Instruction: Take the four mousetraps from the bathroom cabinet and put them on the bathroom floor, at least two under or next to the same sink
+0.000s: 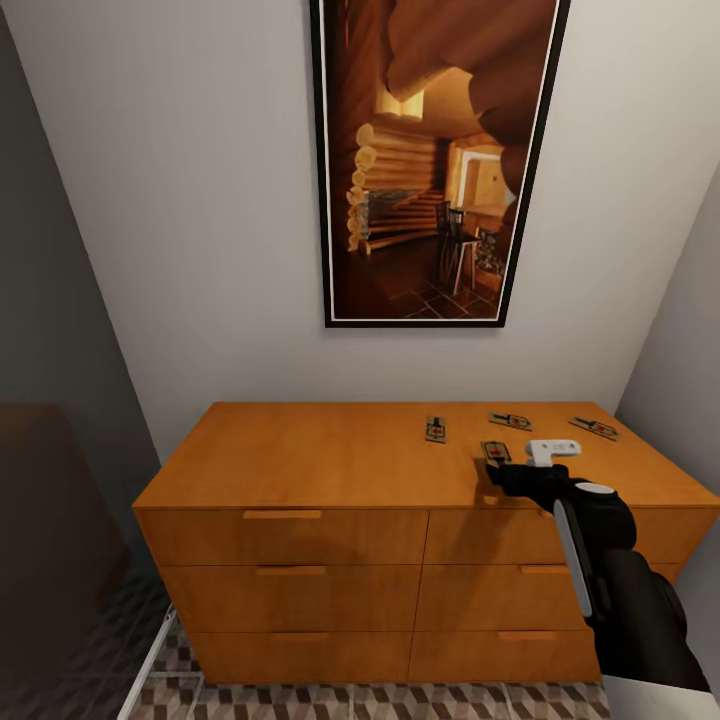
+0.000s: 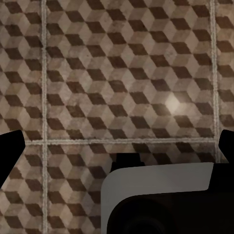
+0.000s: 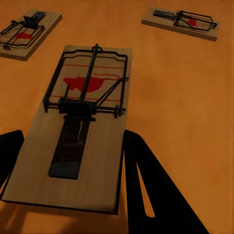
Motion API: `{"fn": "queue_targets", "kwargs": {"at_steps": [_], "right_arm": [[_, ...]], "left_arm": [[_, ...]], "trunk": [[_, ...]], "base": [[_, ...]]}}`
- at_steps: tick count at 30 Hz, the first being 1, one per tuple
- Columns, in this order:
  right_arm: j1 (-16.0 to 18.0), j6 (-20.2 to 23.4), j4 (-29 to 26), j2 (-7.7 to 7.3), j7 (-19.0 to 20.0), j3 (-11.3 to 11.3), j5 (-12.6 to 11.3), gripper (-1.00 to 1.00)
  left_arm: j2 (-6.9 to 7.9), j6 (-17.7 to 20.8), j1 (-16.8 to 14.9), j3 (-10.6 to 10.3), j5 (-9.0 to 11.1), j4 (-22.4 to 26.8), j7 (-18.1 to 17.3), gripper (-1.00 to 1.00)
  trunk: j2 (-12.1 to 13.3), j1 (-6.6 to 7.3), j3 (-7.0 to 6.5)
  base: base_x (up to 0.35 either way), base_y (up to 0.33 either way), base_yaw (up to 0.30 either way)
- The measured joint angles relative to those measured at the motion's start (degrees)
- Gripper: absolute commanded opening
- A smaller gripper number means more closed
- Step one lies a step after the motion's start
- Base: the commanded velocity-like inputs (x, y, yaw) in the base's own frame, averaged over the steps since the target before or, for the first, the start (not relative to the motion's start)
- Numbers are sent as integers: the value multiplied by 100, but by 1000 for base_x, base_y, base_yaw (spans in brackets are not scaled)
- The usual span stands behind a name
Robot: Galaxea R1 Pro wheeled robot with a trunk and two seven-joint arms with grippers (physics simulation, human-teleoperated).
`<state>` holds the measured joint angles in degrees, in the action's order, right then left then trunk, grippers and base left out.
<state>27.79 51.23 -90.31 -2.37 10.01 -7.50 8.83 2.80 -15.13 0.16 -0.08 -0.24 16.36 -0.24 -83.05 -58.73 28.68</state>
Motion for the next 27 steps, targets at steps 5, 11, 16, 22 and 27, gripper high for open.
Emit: {"fn": "queue_targets", "kwargs": {"at_steps": [5, 11, 16, 22, 27], "right_arm": [[82, 277, -105, 0, -1, 1, -1, -100], [178, 395, -135, -1, -2, 5, -1, -100], [193, 419, -139, 0, -2, 6, -1, -100], [196, 432, -138, 0, -2, 7, -1, -100], [197, 434, -138, 0, -3, 7, -1, -100]], "left_arm": [[0, 1, 0, 0, 0, 0, 0, 100], [-4, -4, 0, -3, 0, -2, 0, 100], [-2, -7, 0, -3, 0, -2, 0, 100], [-2, -7, 0, -2, 0, -4, 0, 100], [-4, -7, 0, -4, 0, -14, 0, 100]], "trunk": [[0, 0, 0], [0, -1, 0], [0, -3, 0], [0, -4, 0], [0, -4, 0]], "base": [[0, 0, 0], [-45, 0, 0], [-252, 0, 0], [-321, 0, 0], [-332, 0, 0]]}}
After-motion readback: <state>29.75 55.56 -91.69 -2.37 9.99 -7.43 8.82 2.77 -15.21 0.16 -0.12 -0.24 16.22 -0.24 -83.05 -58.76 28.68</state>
